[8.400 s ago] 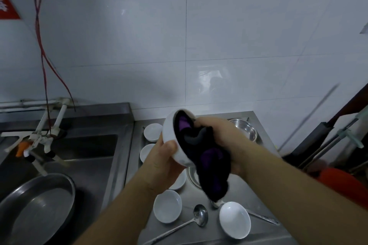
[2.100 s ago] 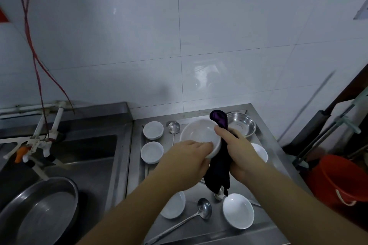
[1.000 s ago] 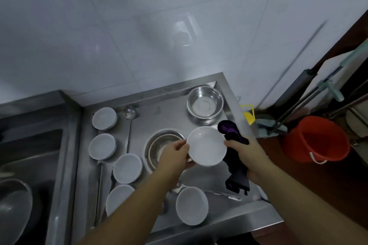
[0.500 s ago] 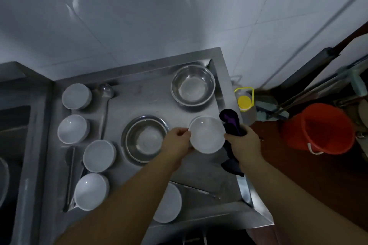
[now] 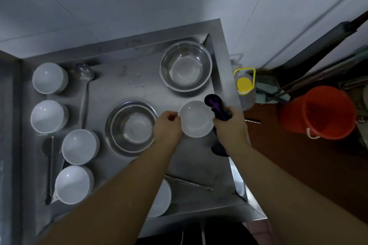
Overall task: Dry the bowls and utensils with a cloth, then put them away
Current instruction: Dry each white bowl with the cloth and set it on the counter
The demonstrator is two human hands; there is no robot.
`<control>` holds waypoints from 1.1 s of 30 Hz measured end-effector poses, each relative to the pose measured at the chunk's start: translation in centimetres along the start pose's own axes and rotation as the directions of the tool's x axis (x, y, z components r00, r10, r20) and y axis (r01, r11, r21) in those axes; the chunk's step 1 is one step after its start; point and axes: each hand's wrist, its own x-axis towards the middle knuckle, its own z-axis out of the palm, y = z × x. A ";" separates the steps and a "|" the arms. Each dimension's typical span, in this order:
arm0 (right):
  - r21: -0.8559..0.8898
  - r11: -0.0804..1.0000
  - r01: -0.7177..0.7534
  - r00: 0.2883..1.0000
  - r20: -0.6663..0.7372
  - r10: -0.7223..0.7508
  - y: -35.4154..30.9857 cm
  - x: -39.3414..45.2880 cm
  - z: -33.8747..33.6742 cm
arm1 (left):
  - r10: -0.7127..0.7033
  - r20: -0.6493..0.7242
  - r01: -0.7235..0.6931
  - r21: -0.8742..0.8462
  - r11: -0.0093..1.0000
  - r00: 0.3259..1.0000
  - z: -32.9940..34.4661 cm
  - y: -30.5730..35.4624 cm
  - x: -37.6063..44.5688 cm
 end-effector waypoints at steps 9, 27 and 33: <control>-0.050 0.996 -0.071 0.997 -0.030 0.070 -0.3 0.5 0.0 | 0.034 0.024 -0.037 0.157 0.987 0.999 -0.7 0.3 0.0; -0.070 0.996 -0.053 0.998 -0.031 0.051 2.1 -3.5 -3.2 | 0.143 0.028 -0.144 0.352 0.925 0.989 -2.5 0.0 -0.5; -0.151 0.989 -0.008 0.987 0.155 0.032 3.5 -7.4 -1.1 | 0.111 0.043 -0.118 0.490 0.864 0.993 -8.5 -6.1 -3.7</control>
